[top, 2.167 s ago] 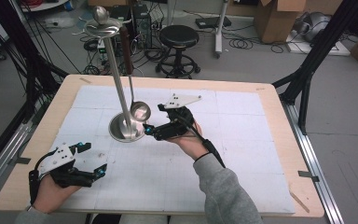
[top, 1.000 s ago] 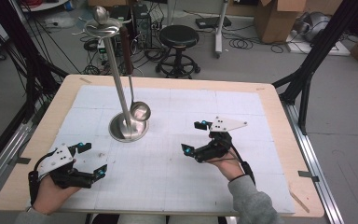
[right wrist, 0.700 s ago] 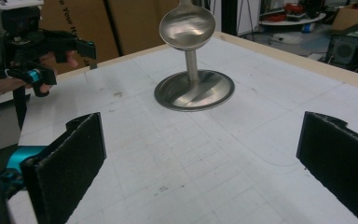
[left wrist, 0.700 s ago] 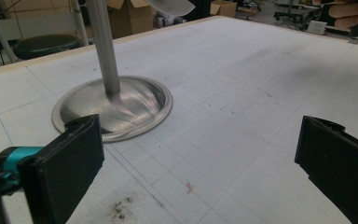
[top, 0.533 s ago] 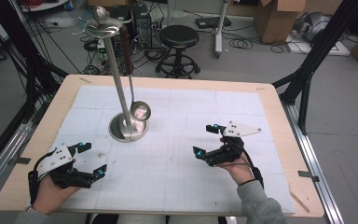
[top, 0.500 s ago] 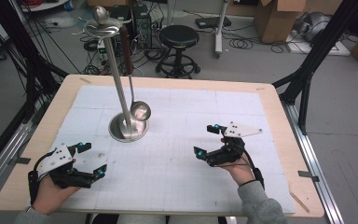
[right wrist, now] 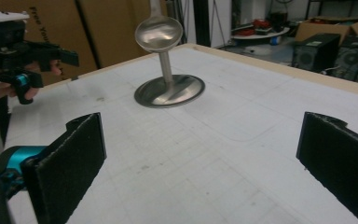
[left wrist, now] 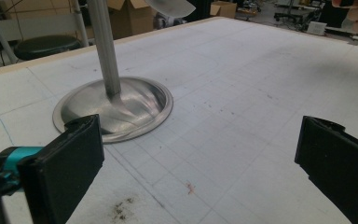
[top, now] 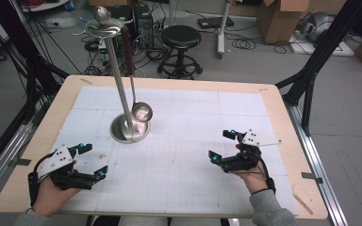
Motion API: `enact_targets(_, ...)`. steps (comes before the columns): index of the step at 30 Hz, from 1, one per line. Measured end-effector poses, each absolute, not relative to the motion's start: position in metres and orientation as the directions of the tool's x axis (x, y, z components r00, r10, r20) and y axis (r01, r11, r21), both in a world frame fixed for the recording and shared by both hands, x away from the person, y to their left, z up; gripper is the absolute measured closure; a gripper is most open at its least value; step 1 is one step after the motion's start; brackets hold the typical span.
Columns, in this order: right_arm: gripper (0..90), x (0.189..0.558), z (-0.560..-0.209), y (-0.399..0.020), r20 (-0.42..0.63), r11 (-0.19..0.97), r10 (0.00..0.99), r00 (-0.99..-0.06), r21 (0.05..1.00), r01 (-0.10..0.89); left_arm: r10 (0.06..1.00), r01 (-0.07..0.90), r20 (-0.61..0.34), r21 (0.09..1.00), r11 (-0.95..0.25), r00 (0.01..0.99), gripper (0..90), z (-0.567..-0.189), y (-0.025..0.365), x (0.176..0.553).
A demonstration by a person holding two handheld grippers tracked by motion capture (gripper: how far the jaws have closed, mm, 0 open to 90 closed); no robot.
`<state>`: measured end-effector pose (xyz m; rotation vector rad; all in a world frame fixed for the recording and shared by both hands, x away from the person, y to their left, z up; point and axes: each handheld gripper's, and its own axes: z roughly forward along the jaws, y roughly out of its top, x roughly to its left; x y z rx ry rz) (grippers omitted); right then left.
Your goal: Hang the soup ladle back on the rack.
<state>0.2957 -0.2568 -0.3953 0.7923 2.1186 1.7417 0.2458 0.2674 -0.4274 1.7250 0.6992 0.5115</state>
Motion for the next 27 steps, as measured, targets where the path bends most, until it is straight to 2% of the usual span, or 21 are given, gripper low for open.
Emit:
enact_targets(17,0.5,0.274,-0.403,-0.299,0.124,0.068,0.642,-0.757,0.974,0.217,0.686,0.190,-0.023,0.967,-0.170,0.727,1.7,-0.427,0.269,0.246)
enact_targets(27,0.5,0.265,-0.406,-0.321,0.120,0.048,0.682,-0.721,0.977,0.208,0.700,0.191,-0.051,0.974,-0.124,0.713,1.7,-0.426,0.275,0.247)
